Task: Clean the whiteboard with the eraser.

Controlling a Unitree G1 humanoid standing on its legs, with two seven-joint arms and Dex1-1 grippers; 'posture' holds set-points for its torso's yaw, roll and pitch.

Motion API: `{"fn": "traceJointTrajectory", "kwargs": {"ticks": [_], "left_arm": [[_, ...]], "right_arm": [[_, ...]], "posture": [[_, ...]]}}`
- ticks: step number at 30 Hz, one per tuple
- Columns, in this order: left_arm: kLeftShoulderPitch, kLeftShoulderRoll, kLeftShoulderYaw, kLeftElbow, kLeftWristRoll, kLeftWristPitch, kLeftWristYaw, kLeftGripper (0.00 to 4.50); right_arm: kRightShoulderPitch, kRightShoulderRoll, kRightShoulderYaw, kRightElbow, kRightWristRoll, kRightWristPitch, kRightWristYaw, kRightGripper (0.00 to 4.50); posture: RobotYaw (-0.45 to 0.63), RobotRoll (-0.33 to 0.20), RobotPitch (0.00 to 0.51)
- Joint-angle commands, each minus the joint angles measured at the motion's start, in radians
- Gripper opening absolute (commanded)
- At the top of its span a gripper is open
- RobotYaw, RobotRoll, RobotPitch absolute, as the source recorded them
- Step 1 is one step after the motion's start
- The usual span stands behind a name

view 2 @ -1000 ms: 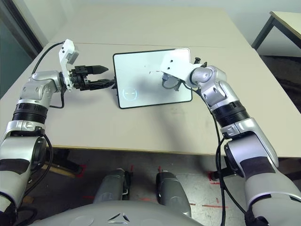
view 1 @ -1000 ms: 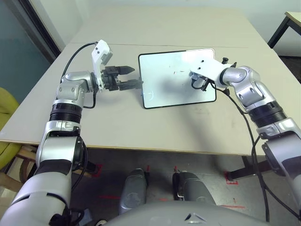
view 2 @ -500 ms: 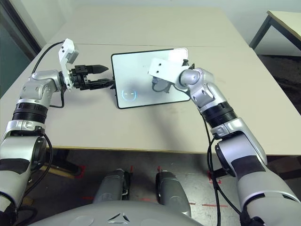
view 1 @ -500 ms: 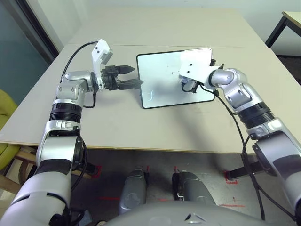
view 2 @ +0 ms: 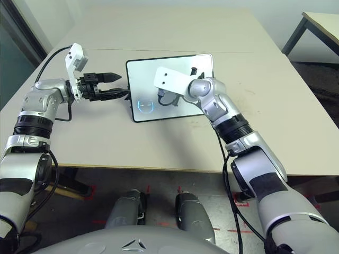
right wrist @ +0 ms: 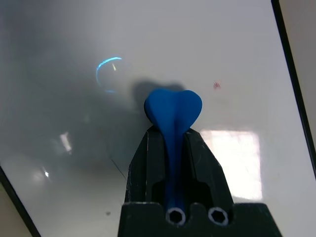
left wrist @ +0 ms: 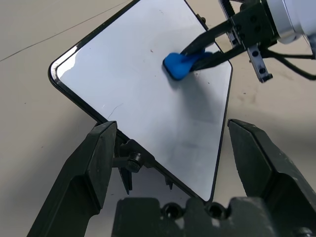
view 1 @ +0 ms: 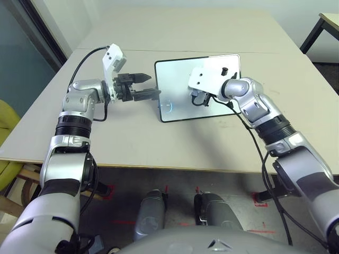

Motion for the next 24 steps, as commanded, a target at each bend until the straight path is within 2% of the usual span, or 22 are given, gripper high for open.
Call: {"fn": "traceJointTrajectory", "kwargs": {"ticks": [1, 8, 24], "left_arm": [[-0.002, 0.005, 0.008, -0.008, -0.007, 0.004, 0.002, 4.5], [-0.001, 0.006, 0.008, -0.011, -0.008, 0.007, 0.004, 4.5], [-0.008, 0.004, 0.006, 0.004, -0.003, -0.001, 0.002, 4.5]], "right_arm": [[0.001, 0.005, 0.019, -0.009, -0.009, -0.004, 0.014, 0.25], [0.005, -0.02, 0.004, 0.01, -0.013, -0.011, 0.009, 0.25], [0.045, -0.198, -0.069, 0.049, 0.006, -0.028, 0.002, 0.25]], "posture": [[0.16, 0.0, 0.062], [0.16, 0.0, 0.063], [0.15, 0.0, 0.061]]}}
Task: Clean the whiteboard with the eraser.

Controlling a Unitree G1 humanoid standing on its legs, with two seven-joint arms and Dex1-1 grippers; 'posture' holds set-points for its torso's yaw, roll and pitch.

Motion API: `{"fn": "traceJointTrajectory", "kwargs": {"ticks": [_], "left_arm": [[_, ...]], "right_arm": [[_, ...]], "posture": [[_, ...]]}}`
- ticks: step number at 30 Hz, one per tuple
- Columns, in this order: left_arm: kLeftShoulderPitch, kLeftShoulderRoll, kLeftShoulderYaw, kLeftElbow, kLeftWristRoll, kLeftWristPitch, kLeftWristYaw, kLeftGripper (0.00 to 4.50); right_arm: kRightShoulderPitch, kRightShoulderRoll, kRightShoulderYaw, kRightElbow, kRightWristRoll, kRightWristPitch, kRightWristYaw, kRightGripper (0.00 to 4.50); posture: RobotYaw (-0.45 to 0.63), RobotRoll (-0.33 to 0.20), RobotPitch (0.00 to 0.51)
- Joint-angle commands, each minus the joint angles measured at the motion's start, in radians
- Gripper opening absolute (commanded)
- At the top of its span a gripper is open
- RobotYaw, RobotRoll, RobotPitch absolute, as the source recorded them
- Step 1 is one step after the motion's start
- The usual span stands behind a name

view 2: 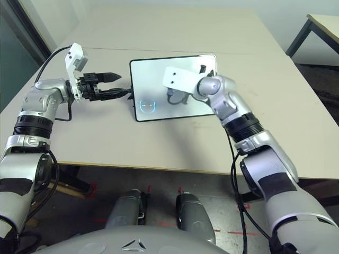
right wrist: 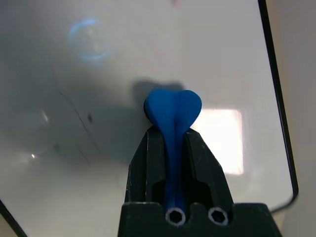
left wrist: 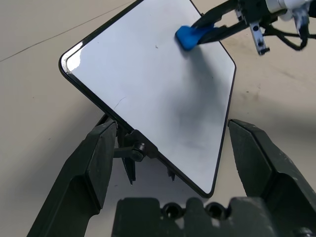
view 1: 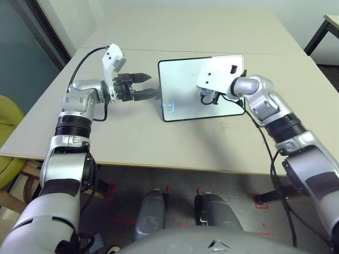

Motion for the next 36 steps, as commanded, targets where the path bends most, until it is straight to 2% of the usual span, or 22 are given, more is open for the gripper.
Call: {"fn": "traceJointTrajectory", "kwargs": {"ticks": [1, 9, 16, 23, 28, 36], "left_arm": [[-0.007, 0.005, 0.005, 0.004, -0.003, -0.001, -0.001, 4.5], [0.003, 0.009, 0.006, -0.011, -0.008, 0.007, -0.004, 4.5], [0.011, 0.014, 0.01, -0.023, -0.009, 0.013, -0.006, 4.5], [0.021, 0.021, 0.016, -0.039, -0.01, 0.022, -0.008, 4.5], [0.023, 0.019, 0.019, -0.049, -0.017, 0.037, -0.014, 4.5], [0.016, 0.014, 0.017, -0.05, -0.018, 0.037, -0.014, 4.5]], "right_arm": [[0.024, -0.036, -0.026, 0.032, 0.0, 0.005, 0.001, 0.25], [0.072, -0.054, -0.146, -0.024, 0.102, 0.103, 0.012, 0.25], [0.11, -0.057, -0.357, -0.192, 0.298, 0.387, 0.02, 0.25], [0.168, -0.122, -0.521, -0.266, 0.395, 0.618, -0.037, 0.24], [0.231, -0.141, -0.559, -0.15, 0.407, 0.645, -0.107, 0.24], [0.199, -0.079, -0.537, 0.065, 0.414, 0.591, -0.209, 0.24]], "posture": [[0.15, 0.0, 0.061], [0.16, 0.0, 0.058], [0.17, 0.0, 0.058], [0.17, 0.0, 0.058], [0.16, 0.0, 0.059], [0.16, 0.0, 0.059]]}}
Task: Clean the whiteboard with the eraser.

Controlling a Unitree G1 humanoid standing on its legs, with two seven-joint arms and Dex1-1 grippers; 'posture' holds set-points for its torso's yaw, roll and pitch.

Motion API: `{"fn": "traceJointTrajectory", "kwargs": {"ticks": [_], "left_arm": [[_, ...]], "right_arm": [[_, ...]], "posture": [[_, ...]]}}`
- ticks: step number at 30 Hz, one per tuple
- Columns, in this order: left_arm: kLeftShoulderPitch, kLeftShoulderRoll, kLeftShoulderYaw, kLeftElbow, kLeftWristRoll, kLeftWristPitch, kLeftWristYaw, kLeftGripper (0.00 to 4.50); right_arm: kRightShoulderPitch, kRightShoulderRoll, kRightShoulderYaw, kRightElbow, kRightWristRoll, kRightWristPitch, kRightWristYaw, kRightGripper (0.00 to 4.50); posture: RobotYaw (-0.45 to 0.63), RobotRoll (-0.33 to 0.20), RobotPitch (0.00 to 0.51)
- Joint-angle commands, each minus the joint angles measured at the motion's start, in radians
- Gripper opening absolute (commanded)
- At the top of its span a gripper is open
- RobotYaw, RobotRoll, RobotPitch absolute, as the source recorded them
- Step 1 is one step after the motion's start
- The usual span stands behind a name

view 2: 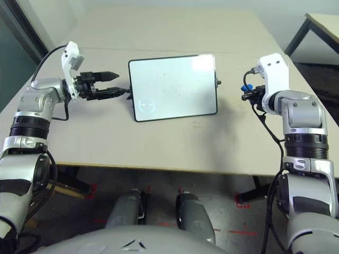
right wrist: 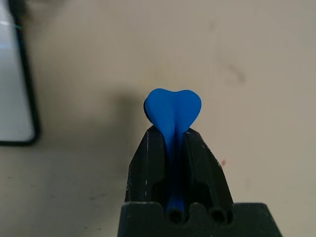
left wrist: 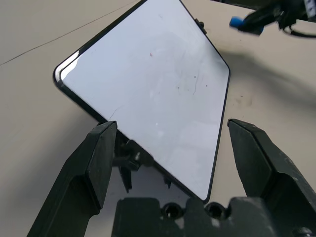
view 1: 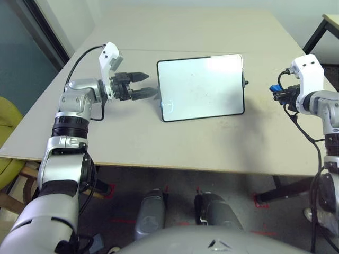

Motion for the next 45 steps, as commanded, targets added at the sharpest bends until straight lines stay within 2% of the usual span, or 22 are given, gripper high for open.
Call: {"fn": "traceJointTrajectory", "kwargs": {"ticks": [1, 14, 17, 19, 23, 26, 28, 30, 36, 40, 45], "left_arm": [[0.004, 0.003, -0.001, -0.01, -0.009, 0.003, -0.003, 4.5], [0.017, 0.006, 0.006, -0.022, -0.011, 0.003, 0.009, 4.5], [0.018, 0.005, 0.006, -0.023, -0.013, 0.003, 0.01, 4.5], [0.018, 0.006, 0.006, -0.023, -0.014, 0.003, 0.01, 4.5], [0.023, 0.022, 0.01, -0.036, -0.023, 0.017, 0.006, 4.5], [0.024, 0.044, 0.022, -0.057, -0.035, 0.034, 0.001, 4.5], [0.029, 0.064, 0.033, -0.065, -0.033, 0.033, 0.018, 4.5], [0.03, 0.085, 0.064, -0.055, -0.028, 0.022, 0.067, 4.5], [0.049, 0.098, 0.141, 0.008, 0.005, -0.079, 0.254, 4.5], [0.058, 0.064, 0.212, 0.149, 0.053, -0.218, 0.549, 4.5], [0.07, 0.024, 0.246, 0.249, 0.077, -0.353, 0.752, 4.5]], "right_arm": [[-0.031, 0.021, 0.002, 0.07, 0.012, -0.017, -0.04, 0.24], [-0.014, 0.056, -0.008, 0.032, 0.031, 0.086, -0.127, 0.24], [-0.013, 0.051, -0.022, 0.007, 0.047, 0.106, -0.134, 1.2], [-0.011, 0.037, -0.023, -0.019, 0.06, 0.109, -0.122, 2.01], [0.006, -0.015, -0.005, -0.096, 0.092, 0.119, -0.055, 3.5], [0.006, -0.054, -0.031, -0.123, 0.13, 0.091, -0.012, 4.49], [0.004, -0.085, -0.042, -0.102, 0.127, 0.043, -0.014, 4.49], [0.007, -0.102, -0.065, -0.038, 0.111, -0.113, -0.036, 4.49], [-0.003, -0.073, -0.124, 0.128, 0.111, -0.452, -0.118, 4.49], [-0.016, -0.016, -0.174, 0.225, 0.148, -0.643, -0.158, 4.49], [-0.018, 0.035, -0.206, 0.299, 0.157, -0.804, -0.248, 4.49]], "posture": [[0.16, 0.0, 0.059], [0.17, 0.0, 0.058], [0.17, 0.0, 0.058], [0.17, 0.0, 0.058], [0.17, 0.0, 0.057], [0.17, 0.0, 0.057], [0.17, 0.0, 0.057], [0.17, 0.0, 0.058], [0.18, 0.0, 0.057], [0.19, 0.0, 0.058], [0.19, 0.0, 0.062]]}}
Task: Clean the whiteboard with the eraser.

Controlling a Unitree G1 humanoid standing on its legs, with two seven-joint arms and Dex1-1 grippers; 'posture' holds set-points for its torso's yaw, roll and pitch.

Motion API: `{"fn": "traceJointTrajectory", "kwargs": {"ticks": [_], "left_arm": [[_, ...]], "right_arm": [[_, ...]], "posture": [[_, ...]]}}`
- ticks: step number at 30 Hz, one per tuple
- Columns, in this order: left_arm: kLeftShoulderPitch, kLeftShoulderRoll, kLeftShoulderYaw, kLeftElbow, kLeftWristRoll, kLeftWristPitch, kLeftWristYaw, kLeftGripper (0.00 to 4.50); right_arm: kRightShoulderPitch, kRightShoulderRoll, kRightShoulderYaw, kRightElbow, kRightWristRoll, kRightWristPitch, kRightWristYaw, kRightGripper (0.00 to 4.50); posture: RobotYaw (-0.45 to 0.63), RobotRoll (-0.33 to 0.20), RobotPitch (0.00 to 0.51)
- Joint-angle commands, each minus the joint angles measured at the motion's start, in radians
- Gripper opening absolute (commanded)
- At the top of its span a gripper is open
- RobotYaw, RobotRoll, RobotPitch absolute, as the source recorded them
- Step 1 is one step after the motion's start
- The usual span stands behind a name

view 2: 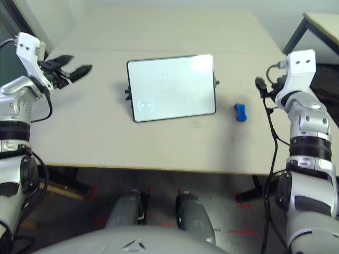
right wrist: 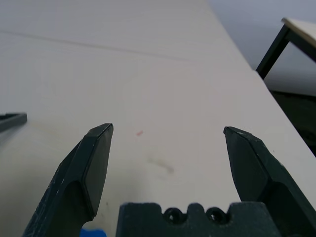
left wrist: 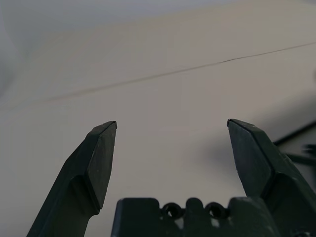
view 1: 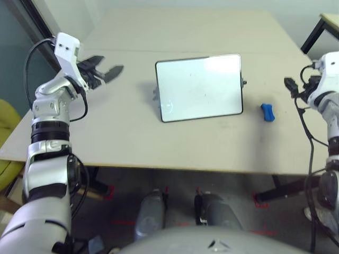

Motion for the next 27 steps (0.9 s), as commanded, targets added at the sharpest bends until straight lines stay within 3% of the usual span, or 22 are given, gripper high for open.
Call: {"fn": "traceJointTrajectory", "kwargs": {"ticks": [1, 10, 27], "left_arm": [[0.024, -0.023, 0.035, 0.083, 0.034, -0.116, 0.164, 4.5], [0.028, -0.027, 0.068, 0.255, 0.054, -0.234, 0.408, 4.5], [-0.065, -0.064, 0.059, 0.332, 0.05, -0.268, 0.415, 4.5]], "right_arm": [[-0.011, 0.038, -0.038, 0.061, 0.013, -0.13, -0.075, 4.49], [-0.01, 0.069, -0.046, 0.195, 0.004, -0.33, -0.232, 4.49], [-0.028, 0.096, -0.039, 0.302, 0.026, -0.367, -0.232, 4.49]], "posture": [[0.19, 0.0, 0.063], [0.2, 0.0, 0.053], [0.19, 0.0, 0.07]]}}
